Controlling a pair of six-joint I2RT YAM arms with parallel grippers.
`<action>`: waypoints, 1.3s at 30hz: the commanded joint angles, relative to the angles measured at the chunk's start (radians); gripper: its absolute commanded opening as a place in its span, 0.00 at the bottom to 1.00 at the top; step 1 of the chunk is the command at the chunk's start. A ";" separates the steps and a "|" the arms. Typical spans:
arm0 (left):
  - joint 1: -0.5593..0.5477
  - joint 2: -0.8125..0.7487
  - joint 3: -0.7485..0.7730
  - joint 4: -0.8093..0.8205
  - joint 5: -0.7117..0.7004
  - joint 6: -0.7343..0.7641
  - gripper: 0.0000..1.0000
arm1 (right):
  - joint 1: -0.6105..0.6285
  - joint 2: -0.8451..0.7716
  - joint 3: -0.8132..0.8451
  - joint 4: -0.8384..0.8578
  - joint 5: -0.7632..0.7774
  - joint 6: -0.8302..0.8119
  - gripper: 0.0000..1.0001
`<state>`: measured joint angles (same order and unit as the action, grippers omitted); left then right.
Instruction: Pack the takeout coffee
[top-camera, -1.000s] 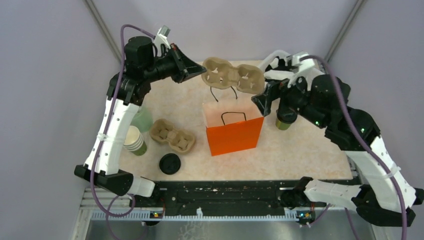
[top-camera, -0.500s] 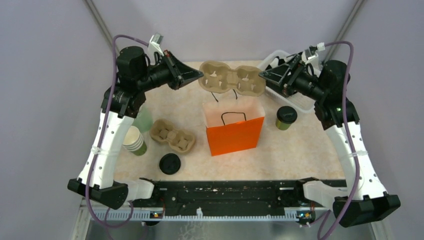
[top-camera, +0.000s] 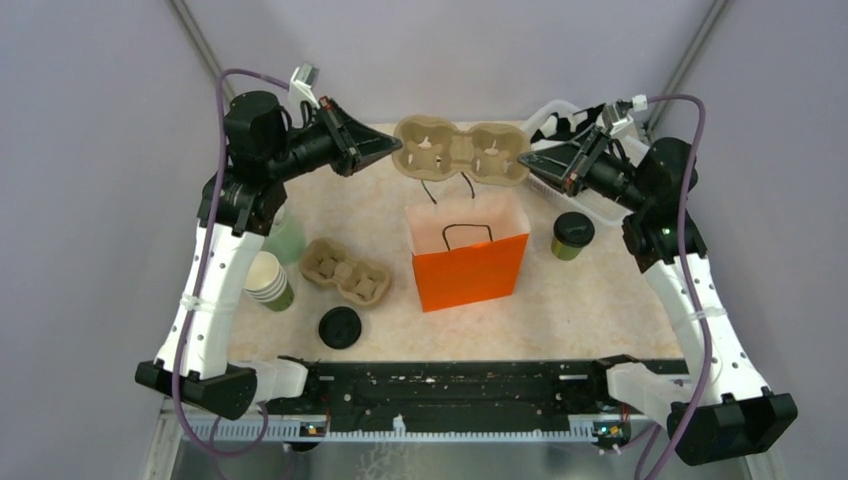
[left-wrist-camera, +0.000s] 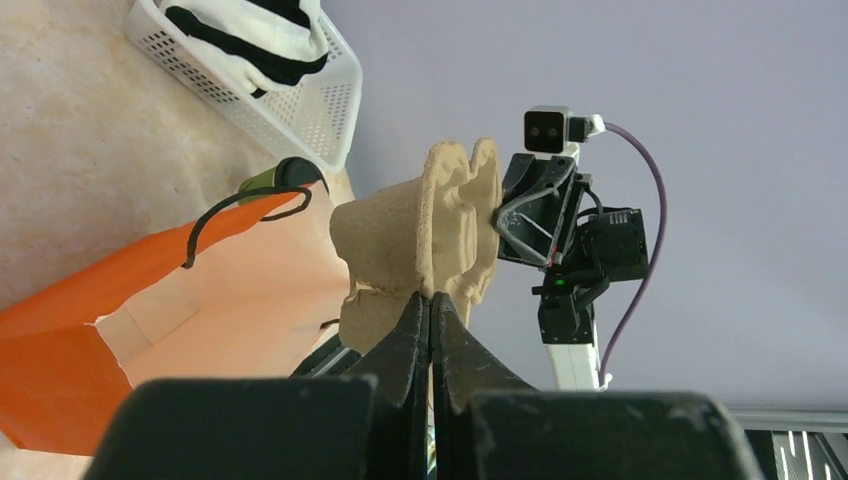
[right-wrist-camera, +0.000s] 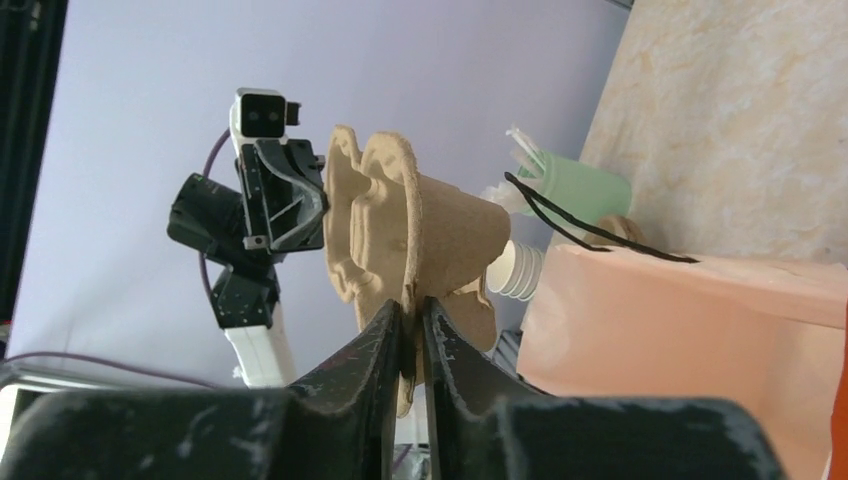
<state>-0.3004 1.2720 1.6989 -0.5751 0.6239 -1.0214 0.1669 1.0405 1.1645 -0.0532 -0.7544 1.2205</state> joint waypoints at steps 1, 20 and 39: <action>0.010 -0.026 -0.004 0.062 0.048 -0.004 0.00 | -0.007 -0.033 -0.020 0.140 -0.005 0.072 0.07; 0.017 -0.025 0.004 -0.523 -0.158 0.400 0.70 | -0.017 0.110 0.767 -1.199 0.320 -0.809 0.00; -0.138 0.063 -0.136 -0.404 -0.178 0.379 0.30 | 0.026 0.273 0.903 -1.347 0.424 -0.880 0.00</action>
<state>-0.4301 1.3312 1.5711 -1.0397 0.4767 -0.6529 0.1650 1.3087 2.0495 -1.4113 -0.3714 0.3447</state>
